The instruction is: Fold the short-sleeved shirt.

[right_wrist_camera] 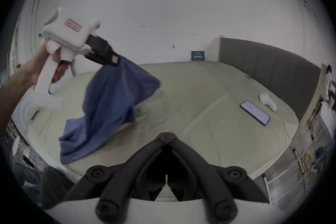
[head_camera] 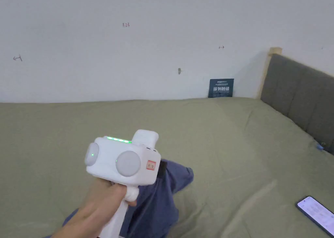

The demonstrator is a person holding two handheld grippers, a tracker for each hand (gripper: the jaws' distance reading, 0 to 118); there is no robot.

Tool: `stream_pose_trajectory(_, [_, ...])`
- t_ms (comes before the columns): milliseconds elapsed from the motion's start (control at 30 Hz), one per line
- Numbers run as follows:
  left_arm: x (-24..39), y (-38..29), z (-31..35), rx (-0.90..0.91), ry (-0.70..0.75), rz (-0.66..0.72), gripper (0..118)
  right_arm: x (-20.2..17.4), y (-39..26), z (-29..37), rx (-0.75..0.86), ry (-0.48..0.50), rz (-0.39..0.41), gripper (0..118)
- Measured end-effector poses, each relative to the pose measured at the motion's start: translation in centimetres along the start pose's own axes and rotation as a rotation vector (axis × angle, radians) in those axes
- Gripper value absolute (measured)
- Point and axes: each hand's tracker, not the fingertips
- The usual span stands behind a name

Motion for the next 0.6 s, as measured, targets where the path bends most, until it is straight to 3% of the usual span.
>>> stream_pose_trajectory(67, [1.2,-1.1,-4.2,-0.068,-0.045,0.008,2,0.5,-0.1,-0.4,-0.015,-0.012,-0.001,0])
stream_pose_trajectory(233, [0.8,-5.6,-12.3,-0.212,0.004,0.054,6,1.3,-0.8,-2.2,-0.070,-0.029,-0.002,0])
stream_pose_trajectory(267, [0.4,-6.5,-13.2,-0.231,0.012,0.054,17,1.4,-0.9,-2.6,-0.079,-0.029,0.000,0])
stream_pose_trajectory(300, [0.1,-7.1,-13.6,-0.242,0.025,0.063,44,1.5,-1.0,-3.0,-0.090,-0.029,0.001,0])
stream_pose_trajectory(333, [-0.3,-7.7,-13.7,-0.254,0.036,0.076,93,1.5,-1.0,-3.4,-0.099,-0.027,0.001,0])
stream_pose_trajectory(367, [-0.7,-8.4,-13.6,-0.241,0.026,0.084,107,1.4,-1.0,-3.7,-0.101,-0.025,0.003,0])
stream_pose_trajectory(533, [-2.1,-9.6,-6.1,-0.066,0.063,0.178,104,0.5,-0.3,-4.3,-0.091,-0.013,0.018,0])
stream_pose_trajectory(600, [-2.5,-10.3,-1.2,0.037,0.104,0.207,98,0.0,0.1,-4.0,-0.066,-0.009,0.021,0])
